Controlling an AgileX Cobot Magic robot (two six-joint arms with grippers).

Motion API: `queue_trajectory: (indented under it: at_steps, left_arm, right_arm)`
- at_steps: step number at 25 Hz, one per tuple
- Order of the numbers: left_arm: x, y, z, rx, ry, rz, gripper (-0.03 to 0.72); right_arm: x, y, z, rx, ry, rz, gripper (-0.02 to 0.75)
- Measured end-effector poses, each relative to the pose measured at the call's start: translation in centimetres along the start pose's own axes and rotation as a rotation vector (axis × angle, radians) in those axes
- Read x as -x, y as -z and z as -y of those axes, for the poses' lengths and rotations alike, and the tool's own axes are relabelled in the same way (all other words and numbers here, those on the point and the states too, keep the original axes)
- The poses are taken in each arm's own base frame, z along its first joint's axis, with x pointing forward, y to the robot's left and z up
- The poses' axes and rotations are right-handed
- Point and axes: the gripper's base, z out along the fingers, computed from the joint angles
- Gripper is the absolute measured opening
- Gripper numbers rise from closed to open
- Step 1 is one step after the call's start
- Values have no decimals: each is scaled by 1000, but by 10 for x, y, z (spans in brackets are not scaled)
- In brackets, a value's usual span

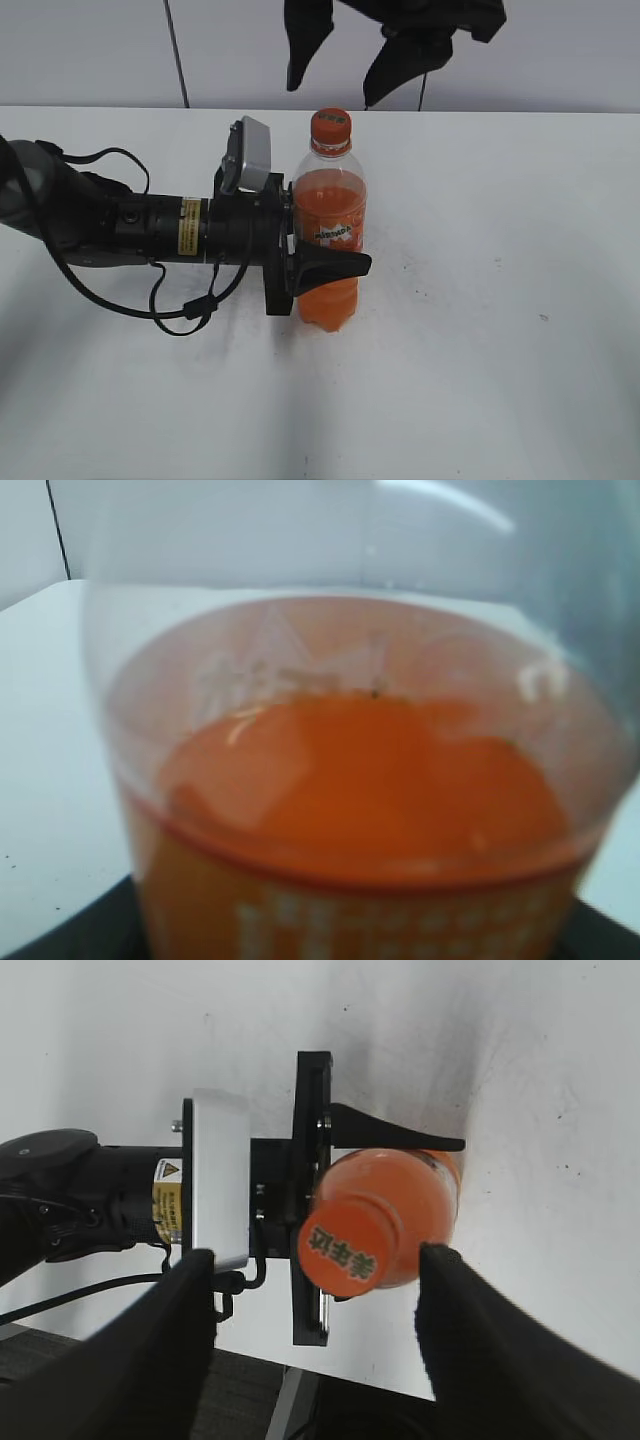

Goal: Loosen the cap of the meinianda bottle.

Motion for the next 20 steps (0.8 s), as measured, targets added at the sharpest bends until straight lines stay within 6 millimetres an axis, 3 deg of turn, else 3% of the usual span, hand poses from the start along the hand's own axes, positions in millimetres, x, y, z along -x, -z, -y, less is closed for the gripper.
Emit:
queue_trajectory:
  at_steps: [6, 14, 20]
  left_arm:
    - [0, 0, 0, 0, 0, 0, 422]
    - [0, 0, 0, 1, 1, 0, 422]
    - [0, 0, 0, 1, 1, 0, 422]
  right_arm:
    - [-3, -20, -7, -21, 7, -40, 470]
    - [-2, -24, -5, -50, 10, -31, 470]
    - [-1, -39, -5, -69, 9, -58, 470]
